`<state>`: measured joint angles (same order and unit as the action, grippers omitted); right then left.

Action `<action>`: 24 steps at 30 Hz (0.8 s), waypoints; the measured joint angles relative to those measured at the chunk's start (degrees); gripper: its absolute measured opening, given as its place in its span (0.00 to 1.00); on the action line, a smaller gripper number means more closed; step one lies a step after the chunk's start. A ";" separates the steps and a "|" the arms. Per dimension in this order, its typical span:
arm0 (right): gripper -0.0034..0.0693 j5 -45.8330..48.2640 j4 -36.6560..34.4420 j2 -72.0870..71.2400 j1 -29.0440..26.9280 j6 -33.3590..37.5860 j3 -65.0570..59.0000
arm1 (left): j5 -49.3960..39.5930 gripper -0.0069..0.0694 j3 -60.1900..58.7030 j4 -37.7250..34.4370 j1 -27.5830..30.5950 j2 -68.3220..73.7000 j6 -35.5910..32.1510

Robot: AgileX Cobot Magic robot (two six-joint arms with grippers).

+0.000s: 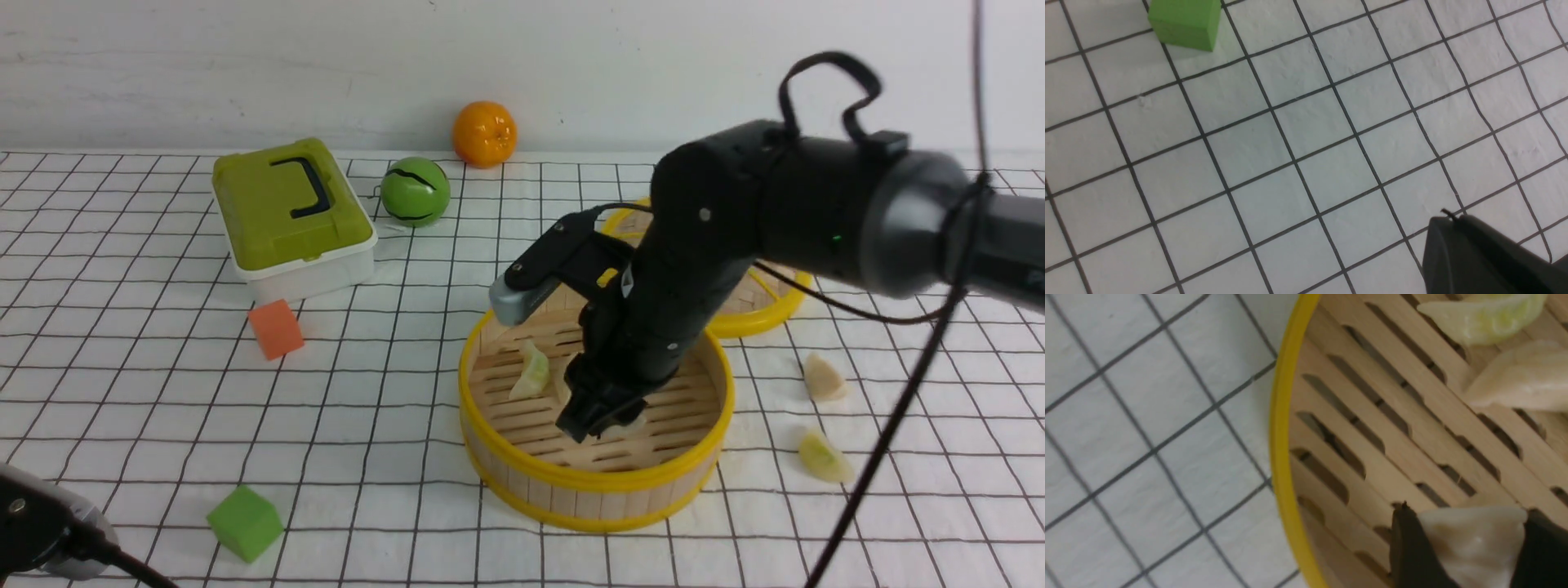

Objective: Put the dumplings into the steamer on the table with the white tablecloth.
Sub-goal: 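Reach for and grasp a dumpling lying on the table beside the steamer, then place the dumpling in the bamboo steamer basket with the right gripper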

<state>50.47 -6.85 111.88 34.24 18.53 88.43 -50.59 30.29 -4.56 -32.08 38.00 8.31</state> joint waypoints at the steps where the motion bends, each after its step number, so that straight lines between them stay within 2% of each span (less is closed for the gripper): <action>1: 0.42 -0.49 0.03 1.28 0.00 -0.20 0.44 | 0.00 0.07 0.00 0.00 0.00 0.00 0.00; 5: 0.45 -1.77 0.03 4.10 0.00 -1.42 1.45 | -0.05 0.07 0.00 0.00 0.00 0.00 0.00; 7: 0.53 -2.08 0.03 4.22 0.00 -1.53 1.54 | -0.10 0.07 0.00 0.00 0.00 0.00 0.00; 12: 0.82 0.33 1.26 2.99 0.00 -3.79 2.14 | -0.10 0.08 0.00 0.00 0.00 0.00 0.00; 15: 0.90 6.57 3.35 0.63 -0.66 -7.40 3.30 | -0.10 0.08 0.00 0.06 0.00 0.00 0.00; 19: 0.90 15.90 7.28 -3.77 -4.68 -8.73 4.13 | 0.29 0.08 0.00 0.06 0.00 0.00 0.00; 24: 0.83 19.00 4.44 -7.18 -13.32 -3.62 1.72 | 0.95 0.08 0.00 0.06 0.00 0.00 0.00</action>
<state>69.47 -2.42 104.70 20.92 14.91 90.15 -49.64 30.29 -4.51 -32.08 38.00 8.31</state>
